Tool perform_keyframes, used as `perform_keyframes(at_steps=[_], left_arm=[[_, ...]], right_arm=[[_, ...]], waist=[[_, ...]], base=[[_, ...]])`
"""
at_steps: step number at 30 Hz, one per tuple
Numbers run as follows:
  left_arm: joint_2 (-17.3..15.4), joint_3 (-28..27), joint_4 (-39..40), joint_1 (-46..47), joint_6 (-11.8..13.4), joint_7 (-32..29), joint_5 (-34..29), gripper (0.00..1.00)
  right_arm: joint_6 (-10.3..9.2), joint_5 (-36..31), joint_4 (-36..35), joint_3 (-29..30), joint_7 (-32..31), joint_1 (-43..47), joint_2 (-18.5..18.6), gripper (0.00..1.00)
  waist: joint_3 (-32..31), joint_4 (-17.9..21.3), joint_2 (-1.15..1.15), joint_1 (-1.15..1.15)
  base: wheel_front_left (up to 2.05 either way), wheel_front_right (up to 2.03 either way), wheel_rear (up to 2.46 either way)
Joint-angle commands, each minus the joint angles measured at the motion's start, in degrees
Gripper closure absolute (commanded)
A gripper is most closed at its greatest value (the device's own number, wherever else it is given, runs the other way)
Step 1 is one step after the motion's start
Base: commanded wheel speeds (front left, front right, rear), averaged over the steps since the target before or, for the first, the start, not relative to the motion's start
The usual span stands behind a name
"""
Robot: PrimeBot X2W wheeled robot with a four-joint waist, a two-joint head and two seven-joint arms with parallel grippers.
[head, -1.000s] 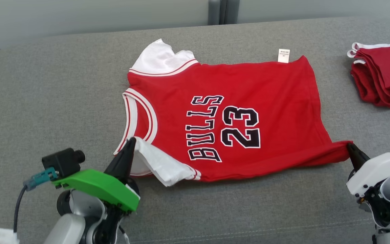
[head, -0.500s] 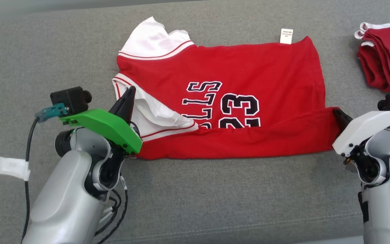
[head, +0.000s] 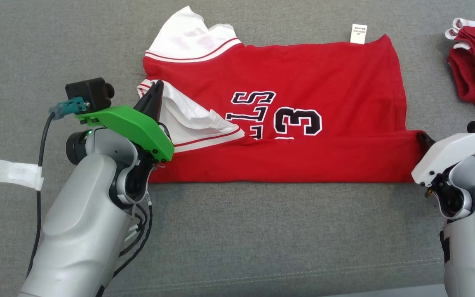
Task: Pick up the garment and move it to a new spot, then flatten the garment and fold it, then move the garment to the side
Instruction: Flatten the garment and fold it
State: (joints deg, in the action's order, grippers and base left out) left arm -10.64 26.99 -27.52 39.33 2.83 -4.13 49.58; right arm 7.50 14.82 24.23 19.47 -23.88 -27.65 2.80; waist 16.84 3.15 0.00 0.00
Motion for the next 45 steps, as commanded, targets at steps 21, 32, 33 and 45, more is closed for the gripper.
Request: perform_keyframes(at_steps=[21, 32, 33, 45], left_arm=[[-1.79, 3.73, -8.91, 0.43, 0.67, 7.92, -6.81, 0.0], [-5.28, 6.54, -2.12, -12.11, 4.54, 8.79, -8.89, 0.0], [-5.65, 6.91, -1.4, -12.9, 5.32, 8.81, -9.63, 0.0], [-5.34, 9.05, -0.49, -16.05, 8.93, 7.19, -10.98, 0.0]], right_arm=[[-0.02, -1.74, 3.48, 3.39, 7.16, -0.31, 0.2, 0.0], [-0.02, 0.8, -8.29, 4.41, 2.49, 11.42, 0.17, 0.0], [-0.02, 1.14, -8.75, 4.2, 2.27, 12.48, 0.18, 0.0], [-0.02, 0.61, -3.83, 0.94, 3.82, 13.1, 0.18, 0.0]], waist=[[-2.97, -0.93, 0.0, 0.0], [-5.71, -1.44, 0.0, 0.0], [-5.87, -1.42, 0.0, 0.0], [-6.84, -1.64, 0.0, 0.0]], base=[[0.0, 0.0, 0.0], [0.0, 0.0, 0.0], [0.0, 0.0, 0.0], [0.0, 0.0, 0.0]])
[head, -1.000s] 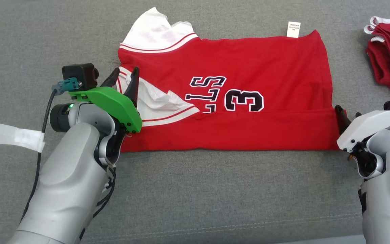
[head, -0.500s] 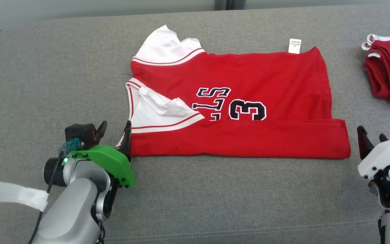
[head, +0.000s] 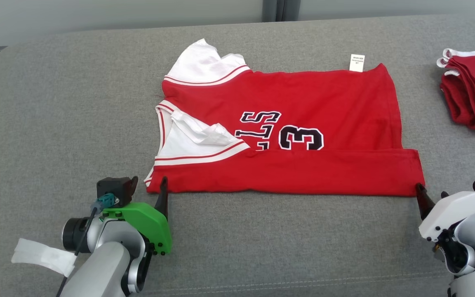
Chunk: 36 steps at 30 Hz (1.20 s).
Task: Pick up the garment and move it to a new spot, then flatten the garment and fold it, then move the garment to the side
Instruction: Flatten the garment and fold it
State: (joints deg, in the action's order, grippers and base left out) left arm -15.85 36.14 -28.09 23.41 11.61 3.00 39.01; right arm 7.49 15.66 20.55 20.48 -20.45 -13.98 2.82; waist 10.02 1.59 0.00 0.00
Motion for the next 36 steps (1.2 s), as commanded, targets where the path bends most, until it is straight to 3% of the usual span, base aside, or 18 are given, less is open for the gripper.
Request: perform_keyframes(at_steps=[1, 22, 23, 24, 25, 26, 29, 36], left_arm=[[-0.07, 0.19, -0.35, 0.15, 0.27, -0.48, -0.61, 0.0], [3.12, 0.85, -9.43, 6.01, 0.3, -3.42, 0.97, 0.0], [3.22, 0.91, -9.82, 6.09, 0.08, -3.47, 1.08, 0.27], [3.28, 1.03, -10.31, 6.06, -0.16, -3.57, 1.25, 0.6], [3.28, 1.03, -10.31, 6.06, -0.16, -3.57, 1.25, 0.6], [3.39, 1.2, -10.78, 5.92, -0.51, -3.85, 1.49, 1.0], [3.8, 1.48, -11.61, 5.21, -0.93, -3.89, 1.84, 1.0], [4.34, 1.31, -13.32, 3.4, -1.36, -3.27, 2.96, 1.0]], right_arm=[[-0.01, -0.11, 0.58, -0.31, 0.42, -0.85, 0.16, 0.0], [-0.01, -2.62, 11.23, -4.16, 4.71, -7.5, -0.02, 0.0], [0.0, -2.77, 11.74, -4.48, 4.52, -7.69, -0.05, 0.0], [0.0, -2.65, 12.16, -4.66, 4.43, -7.78, -0.06, 0.0], [0.0, -2.65, 12.16, -4.66, 4.43, -7.78, -0.06, 0.0], [0.0, -2.25, 12.65, -4.86, 4.1, -7.82, -0.14, 0.0], [0.01, -2.39, 13.37, -5.15, 3.57, -7.35, -0.31, 1.0], [-0.04, -2.1, 12.74, -4.41, 3.18, -5.85, -0.05, 1.0]], waist=[[-0.02, -0.16, 0.0, 0.0], [4.14, 0.11, 0.0, 0.0], [4.25, 0.06, 0.0, 0.0], [4.3, -0.02, 0.0, 0.0], [4.3, -0.02, 0.0, 0.0], [4.29, -0.09, 0.0, 0.0], [4.02, -0.35, 0.0, 0.0], [2.4, -0.67, 0.0, 0.0]], base=[[0.0, 0.0, 0.0], [0.0, 0.0, 0.0], [0.0, 0.0, 0.0], [0.0, 0.0, 0.0], [0.0, 0.0, 0.0], [0.0, 0.0, 0.0], [0.0, 0.0, 0.0], [0.0, 0.0, 0.0]])
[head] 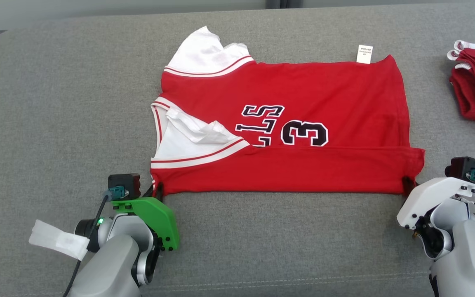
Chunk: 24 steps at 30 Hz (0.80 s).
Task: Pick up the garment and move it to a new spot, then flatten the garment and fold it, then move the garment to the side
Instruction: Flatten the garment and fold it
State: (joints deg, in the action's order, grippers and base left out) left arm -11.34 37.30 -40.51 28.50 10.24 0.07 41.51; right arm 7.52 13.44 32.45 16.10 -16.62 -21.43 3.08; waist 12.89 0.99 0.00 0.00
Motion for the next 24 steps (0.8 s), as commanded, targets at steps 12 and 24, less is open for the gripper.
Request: perform_keyframes(at_steps=[12, 24], left_arm=[[-2.73, 0.06, 4.19, -8.38, 1.87, -0.88, 1.89, 1.0], [-6.94, 0.09, 15.76, -16.99, 6.57, -3.61, 2.81, 1.0]], right_arm=[[-0.1, 1.71, -5.09, 3.33, -4.16, 7.59, 0.06, 1.0], [-0.12, 3.47, -14.73, 6.48, -8.74, 14.16, 0.17, 1.0]], waist=[[-6.54, -0.96, 0.0, 0.0], [-8.7, -0.9, 0.0, 0.0]], base=[[0.0, 0.0, 0.0], [0.0, 0.0, 0.0]])
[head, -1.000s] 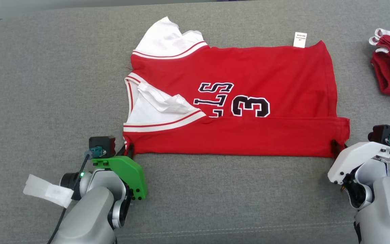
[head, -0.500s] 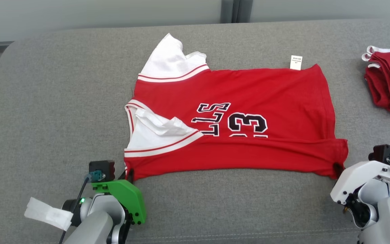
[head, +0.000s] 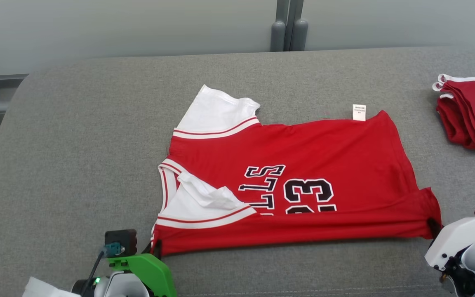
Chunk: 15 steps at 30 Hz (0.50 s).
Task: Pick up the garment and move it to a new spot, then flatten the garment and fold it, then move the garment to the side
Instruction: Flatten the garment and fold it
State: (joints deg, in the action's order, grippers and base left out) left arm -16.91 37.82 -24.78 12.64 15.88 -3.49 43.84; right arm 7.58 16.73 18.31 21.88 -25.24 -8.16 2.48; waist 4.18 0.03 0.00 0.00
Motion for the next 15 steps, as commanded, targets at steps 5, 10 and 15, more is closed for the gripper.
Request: perform_keyframes(at_steps=[5, 10, 15], left_arm=[[-2.42, 0.37, 3.76, -3.91, 2.23, -1.35, 0.26, 1.0], [-2.82, 0.87, 5.37, -5.0, 2.98, -2.05, 0.12, 1.0], [-2.49, 1.54, 6.46, -5.59, 2.5, -1.72, -0.02, 0.0]], right_arm=[[-0.17, 1.44, -1.68, -0.1, -1.36, 2.96, 0.75, 1.0], [-0.16, 2.41, -0.82, -1.14, -1.07, 3.67, 0.65, 1.0], [-0.14, 2.9, -0.08, -2.3, -0.74, 4.58, 0.58, 0.0]], waist=[[0.32, 0.02, 0.0, 0.0], [0.53, -0.15, 0.0, 0.0], [0.12, -0.52, 0.0, 0.0]], base=[[0.0, 0.0, 0.0], [0.0, 0.0, 0.0], [0.0, 0.0, 0.0]])
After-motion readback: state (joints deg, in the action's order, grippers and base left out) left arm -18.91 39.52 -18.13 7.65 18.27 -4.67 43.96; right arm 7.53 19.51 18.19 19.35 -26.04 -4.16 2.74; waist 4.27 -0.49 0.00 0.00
